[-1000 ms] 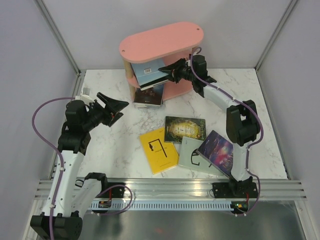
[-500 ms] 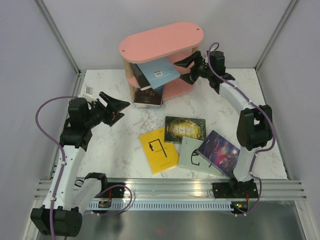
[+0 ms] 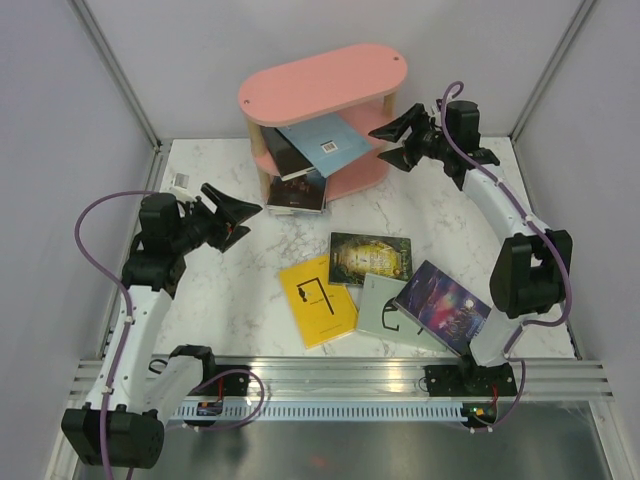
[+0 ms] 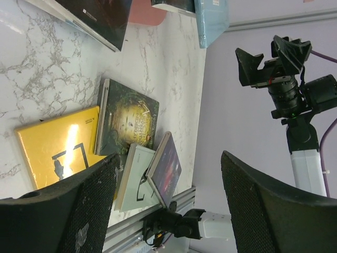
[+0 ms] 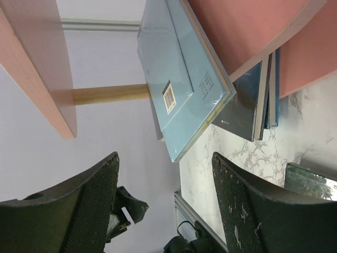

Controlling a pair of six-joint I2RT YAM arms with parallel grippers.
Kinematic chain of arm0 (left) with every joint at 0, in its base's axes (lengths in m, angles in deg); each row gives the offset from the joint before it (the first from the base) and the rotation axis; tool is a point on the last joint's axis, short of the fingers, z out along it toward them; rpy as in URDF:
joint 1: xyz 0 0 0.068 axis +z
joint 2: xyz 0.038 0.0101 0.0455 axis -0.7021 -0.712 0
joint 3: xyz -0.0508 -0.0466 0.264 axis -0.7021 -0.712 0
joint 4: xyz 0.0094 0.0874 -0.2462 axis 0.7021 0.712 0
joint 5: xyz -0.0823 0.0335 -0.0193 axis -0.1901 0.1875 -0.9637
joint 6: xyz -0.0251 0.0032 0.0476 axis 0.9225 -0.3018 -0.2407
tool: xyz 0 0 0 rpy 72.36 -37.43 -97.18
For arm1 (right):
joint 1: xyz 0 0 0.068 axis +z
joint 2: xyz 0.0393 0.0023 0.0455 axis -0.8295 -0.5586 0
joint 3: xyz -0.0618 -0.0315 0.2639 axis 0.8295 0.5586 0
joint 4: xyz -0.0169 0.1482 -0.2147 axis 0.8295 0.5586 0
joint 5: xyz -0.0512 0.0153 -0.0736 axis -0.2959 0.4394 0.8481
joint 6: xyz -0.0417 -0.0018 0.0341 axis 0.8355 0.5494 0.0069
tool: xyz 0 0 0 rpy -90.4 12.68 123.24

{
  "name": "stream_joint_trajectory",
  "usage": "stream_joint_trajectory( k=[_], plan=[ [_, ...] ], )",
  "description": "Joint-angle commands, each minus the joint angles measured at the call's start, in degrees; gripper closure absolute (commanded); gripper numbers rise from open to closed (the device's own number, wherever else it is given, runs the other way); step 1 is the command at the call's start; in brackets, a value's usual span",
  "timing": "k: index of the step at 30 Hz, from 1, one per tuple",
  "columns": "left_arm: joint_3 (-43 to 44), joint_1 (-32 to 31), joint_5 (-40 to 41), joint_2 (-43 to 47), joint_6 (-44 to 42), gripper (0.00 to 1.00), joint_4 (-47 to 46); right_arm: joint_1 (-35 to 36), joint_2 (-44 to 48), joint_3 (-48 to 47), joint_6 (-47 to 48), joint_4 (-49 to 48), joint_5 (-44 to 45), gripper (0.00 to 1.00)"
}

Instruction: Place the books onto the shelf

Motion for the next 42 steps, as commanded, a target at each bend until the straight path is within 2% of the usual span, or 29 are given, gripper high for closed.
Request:
stream_joint_trajectory(
  k=[1, 3, 7, 19, 36, 40, 42],
  plan=[
    [0.9, 0.3, -2.4, 2.7, -0.2, 0.2, -1.9, -0.2, 1.6, -0.1, 1.8, 0.5, 0.1, 0.26],
    [0.3, 0.3, -2.6, 4.0, 0.7, 0.2, -1.8, -0.7, 1.1, -0.1, 2.2, 0.7, 1.6, 0.35],
    [-1.1, 0.3, -3.5, 6.6, 2.6, 0.2, -1.4, -2.1, -0.1, 0.1, 1.9, 1.1, 3.7, 0.43],
    [-1.7, 0.3, -4.6, 12.7, 1.6, 0.21, 5.2, -1.0, -7.7, -5.7, -0.4, 0.7, 6.6, 0.46],
    [-0.7, 0.3, -5.0, 11.5, -1.8, 0.21, 8.0, 5.8, -15.1, -11.8, -4.3, -1.5, 8.7, 0.5],
    [-0.4, 0.3, -5.0, 11.2, -2.5, 0.21, 8.0, 7.0, -17.0, -15.3, -5.6, -1.5, 8.9, 0.54],
    [-0.2, 0.3, -5.0, 10.8, -2.7, 0.21, 7.9, 8.0, -18.3, -18.1, -6.3, -1.3, 9.0, 0.6]
  ],
)
